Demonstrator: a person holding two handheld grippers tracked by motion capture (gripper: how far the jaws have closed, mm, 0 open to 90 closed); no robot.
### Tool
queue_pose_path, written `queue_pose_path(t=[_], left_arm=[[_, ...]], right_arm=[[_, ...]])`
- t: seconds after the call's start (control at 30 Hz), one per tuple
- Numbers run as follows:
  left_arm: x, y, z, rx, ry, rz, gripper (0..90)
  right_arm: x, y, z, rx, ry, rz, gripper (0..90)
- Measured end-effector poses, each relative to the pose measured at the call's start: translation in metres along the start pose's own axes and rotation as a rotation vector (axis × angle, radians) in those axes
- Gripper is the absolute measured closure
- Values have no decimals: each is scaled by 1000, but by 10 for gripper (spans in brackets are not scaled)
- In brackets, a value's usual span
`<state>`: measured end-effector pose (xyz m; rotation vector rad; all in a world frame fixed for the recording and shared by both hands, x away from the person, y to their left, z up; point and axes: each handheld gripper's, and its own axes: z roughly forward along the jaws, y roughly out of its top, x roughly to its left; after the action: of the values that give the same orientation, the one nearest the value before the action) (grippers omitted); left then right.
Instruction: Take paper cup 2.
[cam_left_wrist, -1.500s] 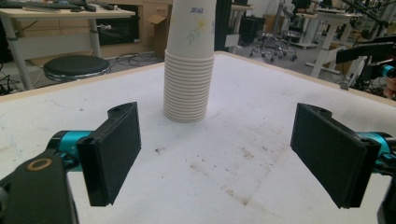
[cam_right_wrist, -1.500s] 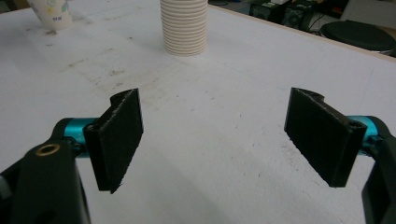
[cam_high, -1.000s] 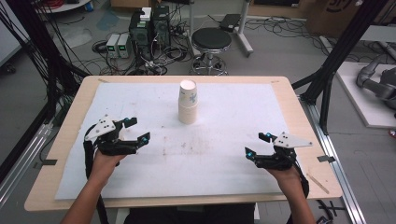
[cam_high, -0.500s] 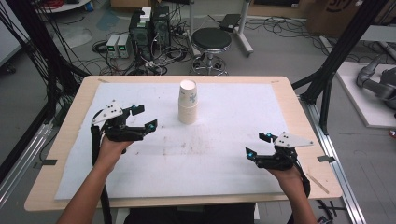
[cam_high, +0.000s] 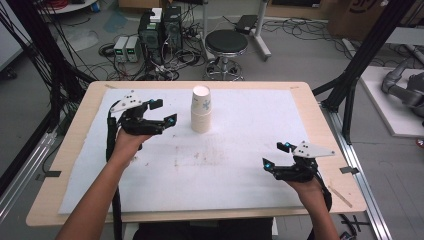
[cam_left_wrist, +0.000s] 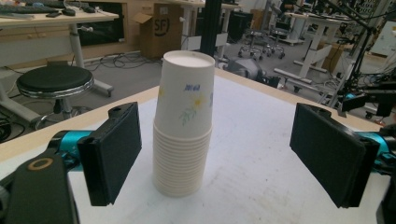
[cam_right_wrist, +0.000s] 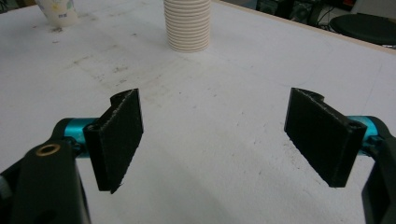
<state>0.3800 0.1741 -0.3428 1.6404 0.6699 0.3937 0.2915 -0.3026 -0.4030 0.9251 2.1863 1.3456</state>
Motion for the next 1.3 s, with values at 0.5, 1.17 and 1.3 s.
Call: queue_pose_path(t=[0.5,1.17,1.3], left_arm=[[12,30,64,91,8,-1,166],[13,33,130,169,41,-14,179],[13,29,137,201,54,-12,212]], right_arm=[[-2,1,-1,-9,8,7,201],[-4,-1,-3,-12,13,23,201],[-4,-2,-3,-9,14,22,201]])
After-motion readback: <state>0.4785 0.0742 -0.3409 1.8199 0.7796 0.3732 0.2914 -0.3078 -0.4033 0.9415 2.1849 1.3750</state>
